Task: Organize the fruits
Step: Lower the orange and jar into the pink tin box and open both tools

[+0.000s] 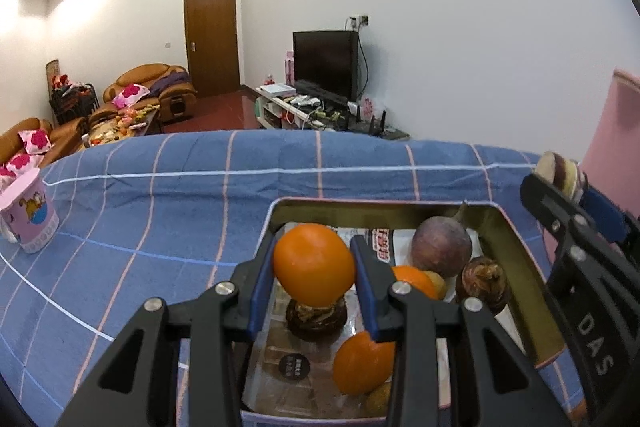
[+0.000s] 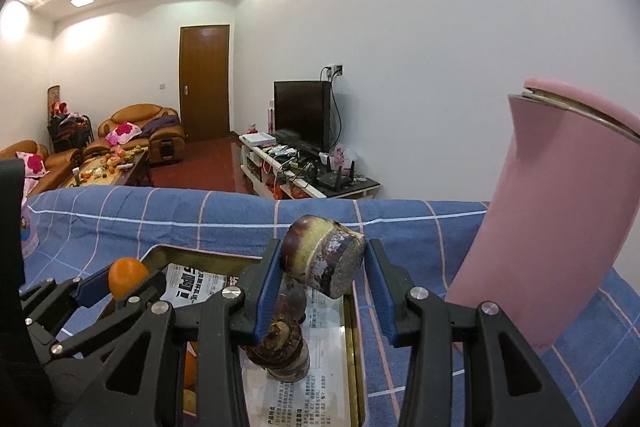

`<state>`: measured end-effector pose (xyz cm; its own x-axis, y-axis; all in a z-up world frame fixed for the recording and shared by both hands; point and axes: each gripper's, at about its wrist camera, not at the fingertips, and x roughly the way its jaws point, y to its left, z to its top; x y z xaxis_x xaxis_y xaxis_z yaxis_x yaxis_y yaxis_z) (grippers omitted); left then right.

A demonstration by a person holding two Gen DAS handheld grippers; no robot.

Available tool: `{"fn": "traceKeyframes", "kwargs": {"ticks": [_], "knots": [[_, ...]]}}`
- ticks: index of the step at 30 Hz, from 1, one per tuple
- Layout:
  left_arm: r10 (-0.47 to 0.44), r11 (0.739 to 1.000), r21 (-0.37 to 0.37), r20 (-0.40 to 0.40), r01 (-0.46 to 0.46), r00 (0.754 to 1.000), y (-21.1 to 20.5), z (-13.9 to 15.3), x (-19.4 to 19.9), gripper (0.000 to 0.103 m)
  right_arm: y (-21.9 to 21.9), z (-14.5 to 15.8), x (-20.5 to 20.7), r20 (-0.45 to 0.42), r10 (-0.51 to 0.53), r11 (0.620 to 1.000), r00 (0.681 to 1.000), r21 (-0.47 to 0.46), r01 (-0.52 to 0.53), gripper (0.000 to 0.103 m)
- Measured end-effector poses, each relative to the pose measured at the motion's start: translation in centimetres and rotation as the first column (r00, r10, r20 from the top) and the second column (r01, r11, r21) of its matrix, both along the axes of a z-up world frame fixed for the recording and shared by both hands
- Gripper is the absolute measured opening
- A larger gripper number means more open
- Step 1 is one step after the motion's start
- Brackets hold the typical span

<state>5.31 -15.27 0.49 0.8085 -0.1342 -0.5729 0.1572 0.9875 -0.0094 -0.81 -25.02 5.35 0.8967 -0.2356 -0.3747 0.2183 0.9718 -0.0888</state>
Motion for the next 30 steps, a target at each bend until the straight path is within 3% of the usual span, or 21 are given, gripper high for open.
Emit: {"fn": "traceKeyframes", "kwargs": {"ticks": [5, 8, 12, 30], "knots": [[0.012, 1.0, -0.002, 0.02, -0.012, 1.0, -0.3, 0.7, 0.8, 0.039, -0.5, 0.2, 0.0, -0.001, 0.0, 1.0, 1.0, 0.004, 0.0, 0.044], [0.008, 1.0, -0.013, -0.009, -0.008, 1.0, -0.3, 0.1, 1.3, 0.039, -1.0, 0.2, 0.2, -0.004, -0.011, 1.0, 1.0, 0.019, 0.011, 0.044], [0.008, 0.999, -0.034, -0.052, -0.01, 0.999, 0.1, -0.6, 2.2, 0.039, -1.3, -0.4, 1.1, -0.039, -0.011, 0.999, 0.999, 0.038, 0.012, 0.044], [-0.012, 1.0, -0.019, -0.113, 0.01, 0.994, 0.4, -1.4, 2.8, 0.039, -0.8, -3.3, 4.0, -0.203, 0.102, 0.988, 0.974, 0.137, -0.075, 0.044]]}}
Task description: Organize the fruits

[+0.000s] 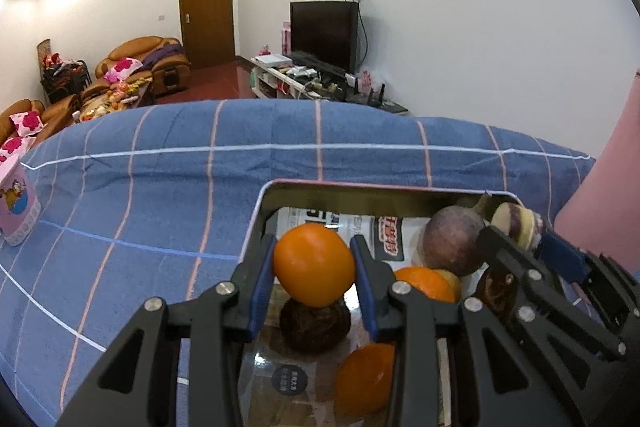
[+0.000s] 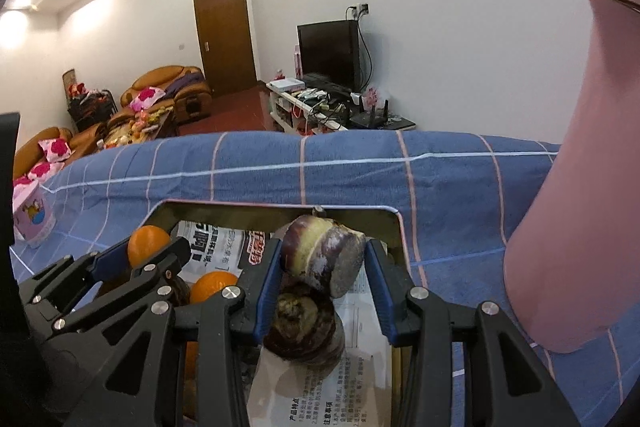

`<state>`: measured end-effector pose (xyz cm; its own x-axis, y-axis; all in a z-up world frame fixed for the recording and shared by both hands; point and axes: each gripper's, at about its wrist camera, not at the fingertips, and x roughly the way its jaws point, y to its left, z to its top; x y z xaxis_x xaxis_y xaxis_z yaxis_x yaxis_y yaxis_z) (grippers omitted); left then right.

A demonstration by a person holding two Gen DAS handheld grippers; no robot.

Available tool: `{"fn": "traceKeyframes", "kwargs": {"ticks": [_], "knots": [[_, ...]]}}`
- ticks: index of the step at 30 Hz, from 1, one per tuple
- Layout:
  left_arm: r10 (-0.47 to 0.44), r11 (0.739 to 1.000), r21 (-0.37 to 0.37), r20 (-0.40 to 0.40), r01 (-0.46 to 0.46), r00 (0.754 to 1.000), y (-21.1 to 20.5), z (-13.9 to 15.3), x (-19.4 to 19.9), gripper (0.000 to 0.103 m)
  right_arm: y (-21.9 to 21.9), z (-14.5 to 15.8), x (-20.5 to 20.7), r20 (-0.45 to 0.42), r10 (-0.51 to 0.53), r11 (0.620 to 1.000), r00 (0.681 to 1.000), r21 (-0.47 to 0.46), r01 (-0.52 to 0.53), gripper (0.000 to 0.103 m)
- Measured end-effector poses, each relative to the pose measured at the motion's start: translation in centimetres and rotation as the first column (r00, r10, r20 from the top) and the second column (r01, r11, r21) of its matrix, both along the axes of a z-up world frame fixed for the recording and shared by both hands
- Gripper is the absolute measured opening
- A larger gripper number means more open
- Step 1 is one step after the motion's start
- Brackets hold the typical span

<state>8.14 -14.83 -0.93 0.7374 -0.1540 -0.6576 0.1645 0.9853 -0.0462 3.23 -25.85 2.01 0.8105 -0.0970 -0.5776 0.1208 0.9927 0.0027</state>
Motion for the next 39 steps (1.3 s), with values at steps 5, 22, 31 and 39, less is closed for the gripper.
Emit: {"fn": "traceKeyframes", "kwargs": {"ticks": [5, 22, 31, 39], "knots": [[-0.013, 1.0, 0.001, -0.013, 0.013, 1.0, 0.1, -0.2, 0.1, 0.039, 0.2, -0.2, 0.2, -0.003, 0.012, 1.0, 1.0, -0.016, -0.012, 0.044], [-0.013, 1.0, 0.006, 0.01, 0.013, 1.0, 0.0, 0.1, -0.7, 0.038, -1.3, -0.4, 0.5, 0.023, 0.09, 0.982, 0.996, 0.163, -0.093, 0.044], [-0.006, 0.997, 0.079, 0.035, 0.004, 0.999, -1.2, 0.3, -1.7, 0.06, -0.7, -1.0, 0.5, 0.035, 0.15, 0.958, 0.988, 0.24, -0.154, 0.05], [-0.049, 0.998, 0.041, 0.082, 0.046, 0.995, -1.3, 1.7, -3.1, 0.098, -0.7, 0.4, -1.1, 0.121, 0.079, 0.98, 0.99, 0.173, -0.099, 0.05]]}}
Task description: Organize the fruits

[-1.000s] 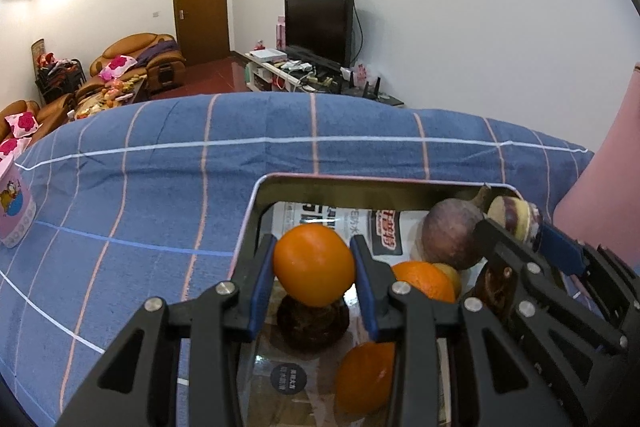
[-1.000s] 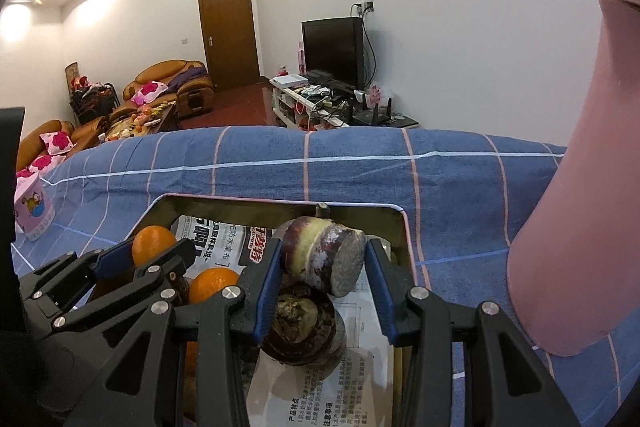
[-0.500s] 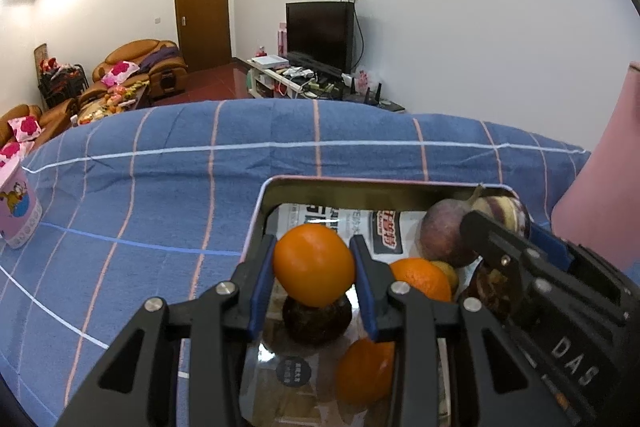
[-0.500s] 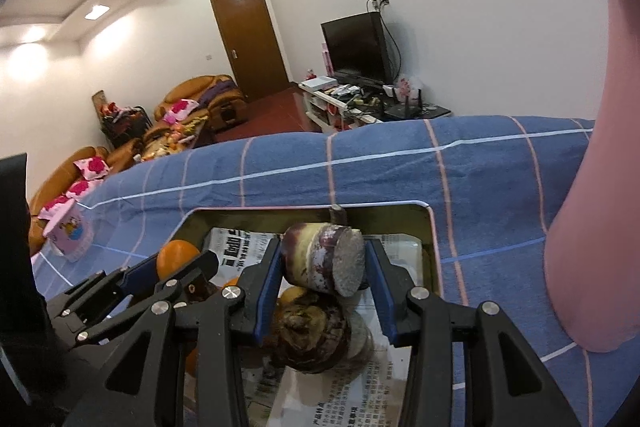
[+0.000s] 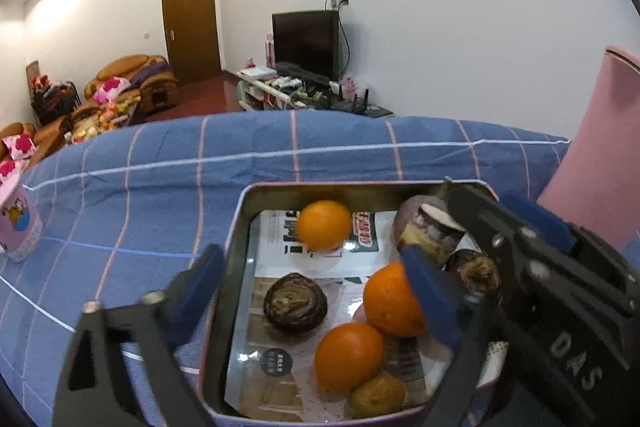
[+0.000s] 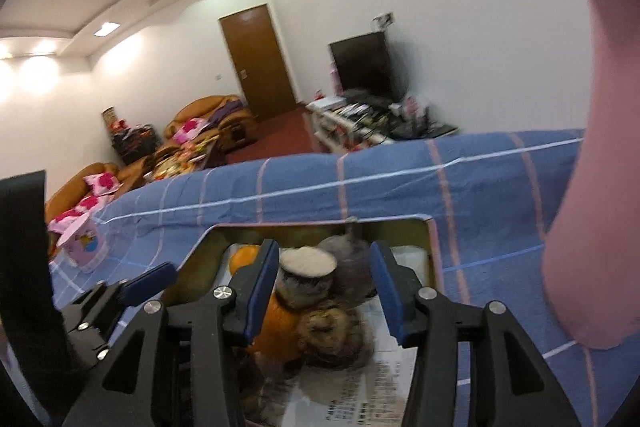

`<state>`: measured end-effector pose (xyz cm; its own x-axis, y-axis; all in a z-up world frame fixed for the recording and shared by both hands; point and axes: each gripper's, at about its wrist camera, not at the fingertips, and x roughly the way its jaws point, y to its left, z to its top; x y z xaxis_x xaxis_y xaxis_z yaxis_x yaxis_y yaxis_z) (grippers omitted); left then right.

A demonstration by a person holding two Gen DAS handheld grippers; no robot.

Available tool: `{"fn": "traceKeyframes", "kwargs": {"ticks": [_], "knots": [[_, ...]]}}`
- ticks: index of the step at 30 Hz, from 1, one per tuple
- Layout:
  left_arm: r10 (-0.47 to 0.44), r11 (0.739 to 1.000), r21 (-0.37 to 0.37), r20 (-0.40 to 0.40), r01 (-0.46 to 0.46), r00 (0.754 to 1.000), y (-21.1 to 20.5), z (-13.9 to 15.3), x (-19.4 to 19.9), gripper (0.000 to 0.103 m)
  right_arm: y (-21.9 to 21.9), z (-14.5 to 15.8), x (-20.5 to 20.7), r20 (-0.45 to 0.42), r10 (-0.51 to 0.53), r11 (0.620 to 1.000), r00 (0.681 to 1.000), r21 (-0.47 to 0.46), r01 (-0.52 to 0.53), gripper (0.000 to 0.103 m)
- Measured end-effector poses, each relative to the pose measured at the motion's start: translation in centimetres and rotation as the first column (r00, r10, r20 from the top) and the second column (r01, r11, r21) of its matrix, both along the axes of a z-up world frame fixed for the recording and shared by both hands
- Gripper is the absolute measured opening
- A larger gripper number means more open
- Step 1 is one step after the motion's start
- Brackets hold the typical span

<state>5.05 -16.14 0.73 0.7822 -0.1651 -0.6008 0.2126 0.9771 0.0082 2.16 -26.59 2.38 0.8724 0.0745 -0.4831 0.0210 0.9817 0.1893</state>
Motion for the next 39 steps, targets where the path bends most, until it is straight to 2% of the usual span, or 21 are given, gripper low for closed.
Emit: {"fn": "traceKeyframes", "kwargs": {"ticks": [3, 6, 11, 15, 18, 21, 27, 39], "knots": [[0.031, 0.999, 0.018, 0.112, -0.034, 0.993, 0.4, 1.3, -1.4, 0.102, -0.2, 0.7, -0.8, 0.039, -0.072, 0.997, 0.997, -0.032, 0.073, 0.051], [0.038, 0.999, 0.009, 0.168, -0.04, 0.985, 0.8, 1.7, -2.2, 0.103, -0.7, 1.2, -1.8, 0.087, -0.117, 0.993, 0.989, -0.016, 0.119, 0.065], [0.079, 0.997, 0.006, 0.156, -0.081, 0.984, 1.7, 1.3, -1.8, 0.103, -0.5, 1.7, -2.7, 0.147, -0.145, 0.986, 0.978, -0.056, 0.154, 0.068], [0.125, 0.992, 0.0, 0.203, -0.128, 0.971, 2.9, 1.3, -2.4, 0.103, 0.7, 2.0, -4.0, 0.23, -0.144, 0.977, 0.963, -0.123, 0.175, 0.068], [0.138, 0.99, -0.018, 0.224, -0.138, 0.965, 3.8, 1.3, -2.9, 0.103, 1.4, 2.1, -5.2, 0.29, -0.149, 0.966, 0.945, -0.163, 0.202, 0.074], [0.142, 0.99, -0.033, 0.244, -0.138, 0.959, 4.2, 1.5, -3.5, 0.103, 2.2, 2.5, -6.2, 0.327, -0.141, 0.959, 0.935, -0.19, 0.211, 0.075], [0.125, 0.992, -0.024, 0.257, -0.123, 0.958, 4.5, 1.5, -4.7, 0.103, 2.9, 2.8, -7.5, 0.336, -0.129, 0.956, 0.933, -0.208, 0.207, 0.075], [0.108, 0.994, -0.015, 0.306, -0.108, 0.946, 5.2, 1.9, -7.5, 0.103, 3.2, 3.1, -11.0, 0.375, -0.167, 0.956, 0.912, -0.164, 0.242, 0.076]]}}
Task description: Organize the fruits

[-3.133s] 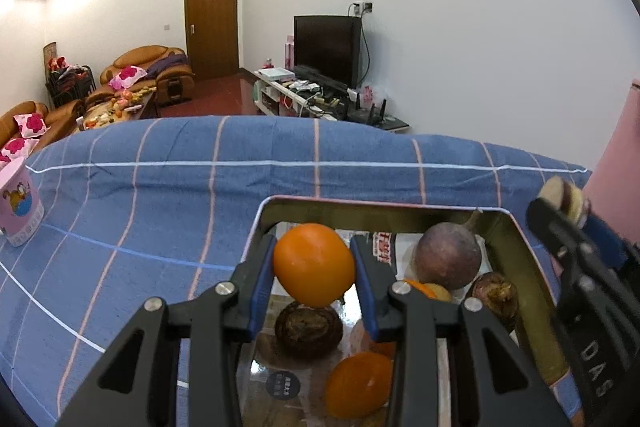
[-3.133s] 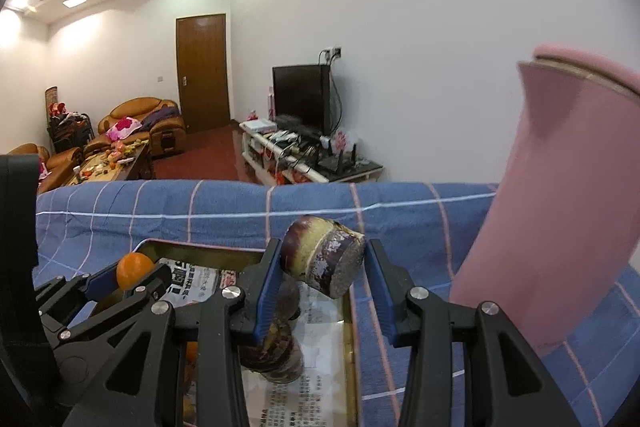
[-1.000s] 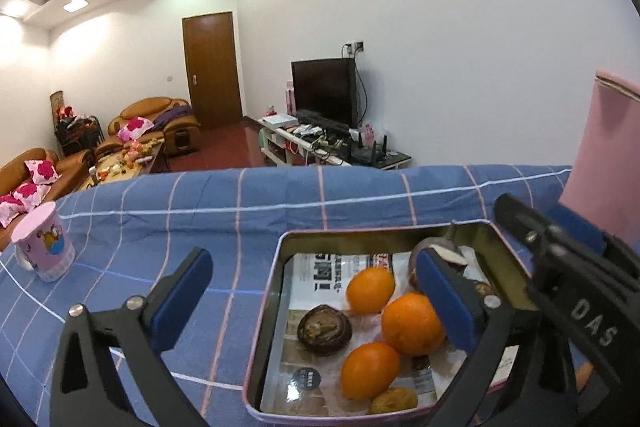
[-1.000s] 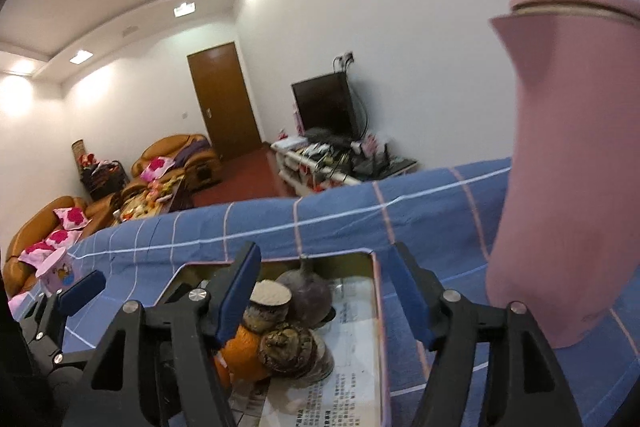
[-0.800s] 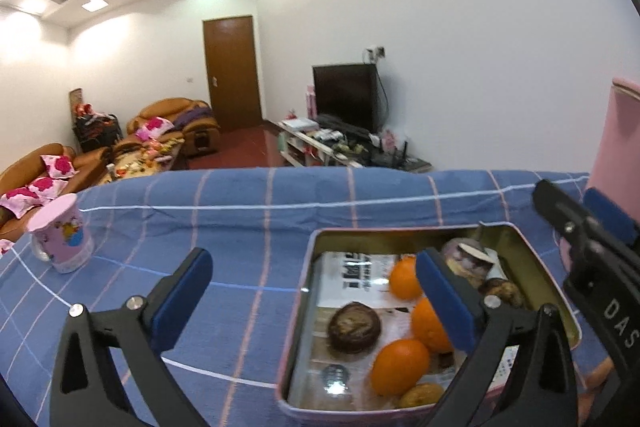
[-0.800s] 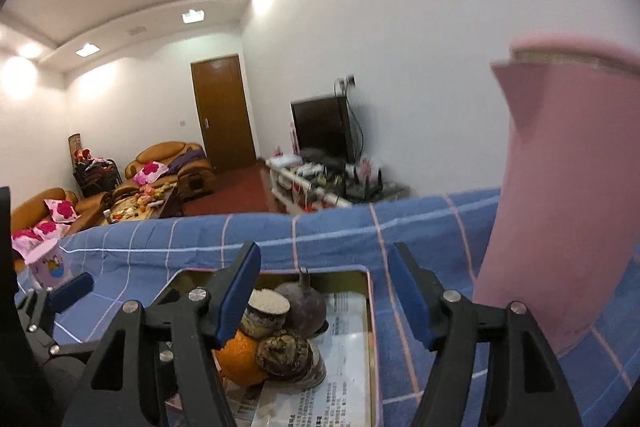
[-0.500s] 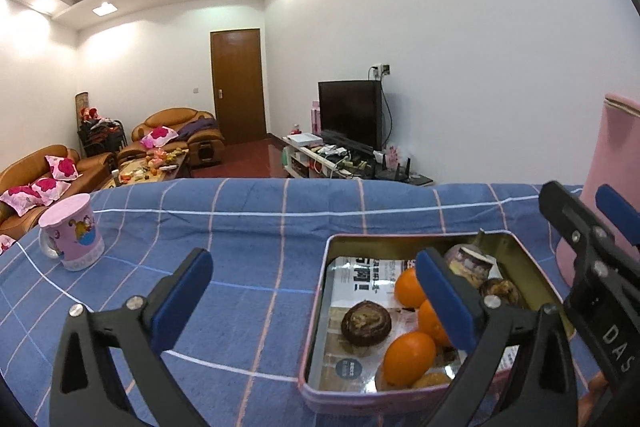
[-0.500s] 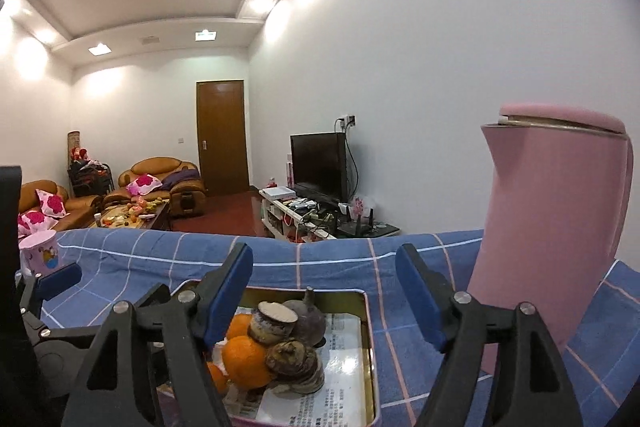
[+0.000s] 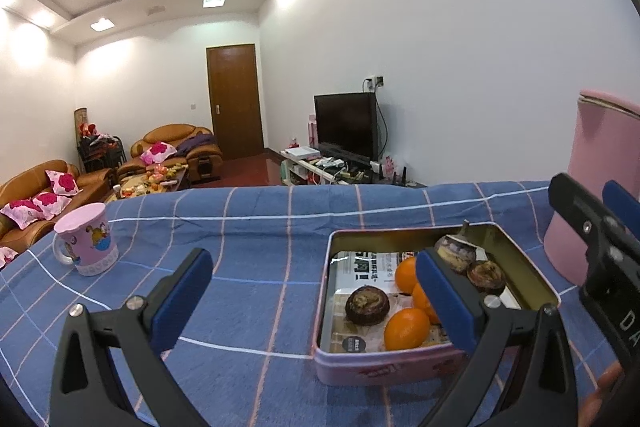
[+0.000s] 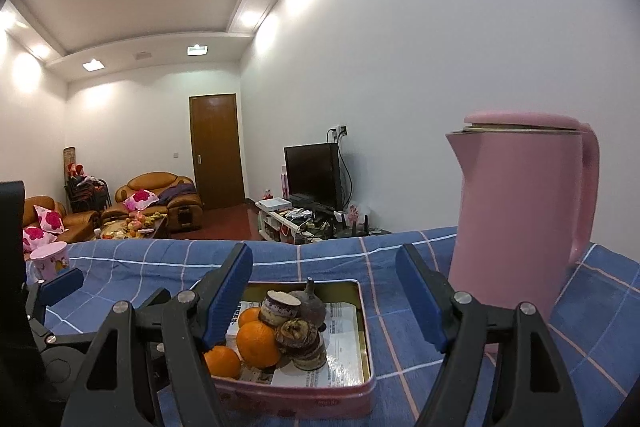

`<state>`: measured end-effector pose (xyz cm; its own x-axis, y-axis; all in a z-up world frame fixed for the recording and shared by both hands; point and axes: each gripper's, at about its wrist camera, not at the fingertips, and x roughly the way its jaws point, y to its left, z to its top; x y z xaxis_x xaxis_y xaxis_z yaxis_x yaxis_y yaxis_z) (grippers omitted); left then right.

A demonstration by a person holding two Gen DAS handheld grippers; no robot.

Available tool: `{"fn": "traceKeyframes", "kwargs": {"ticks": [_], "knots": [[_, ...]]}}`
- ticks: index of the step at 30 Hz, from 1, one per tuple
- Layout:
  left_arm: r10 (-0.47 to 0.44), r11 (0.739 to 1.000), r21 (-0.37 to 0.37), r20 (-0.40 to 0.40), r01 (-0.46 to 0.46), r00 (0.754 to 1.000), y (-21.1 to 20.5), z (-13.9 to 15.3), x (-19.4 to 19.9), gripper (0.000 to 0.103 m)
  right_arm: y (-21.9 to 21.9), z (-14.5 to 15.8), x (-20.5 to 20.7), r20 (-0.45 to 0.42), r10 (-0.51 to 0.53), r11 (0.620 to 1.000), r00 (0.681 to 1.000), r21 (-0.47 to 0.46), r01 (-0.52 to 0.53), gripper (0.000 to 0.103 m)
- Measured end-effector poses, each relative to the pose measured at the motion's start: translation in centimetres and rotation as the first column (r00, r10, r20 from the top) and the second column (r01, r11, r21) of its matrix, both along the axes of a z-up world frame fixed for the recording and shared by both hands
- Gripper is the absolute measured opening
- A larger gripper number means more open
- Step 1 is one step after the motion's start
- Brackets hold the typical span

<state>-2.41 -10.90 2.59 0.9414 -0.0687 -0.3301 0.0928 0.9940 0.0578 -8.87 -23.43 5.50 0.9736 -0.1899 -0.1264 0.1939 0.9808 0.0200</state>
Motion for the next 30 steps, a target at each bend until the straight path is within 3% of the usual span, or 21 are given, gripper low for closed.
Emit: {"fn": "traceKeyframes", "kwargs": {"ticks": [30], "knots": [[0.006, 1.0, -0.008, 0.001, -0.006, 1.0, 0.4, 0.0, -0.6, 0.103, -0.1, 0.3, -1.3, 0.012, -0.02, 1.0, 1.0, 0.014, 0.019, 0.076]]}}
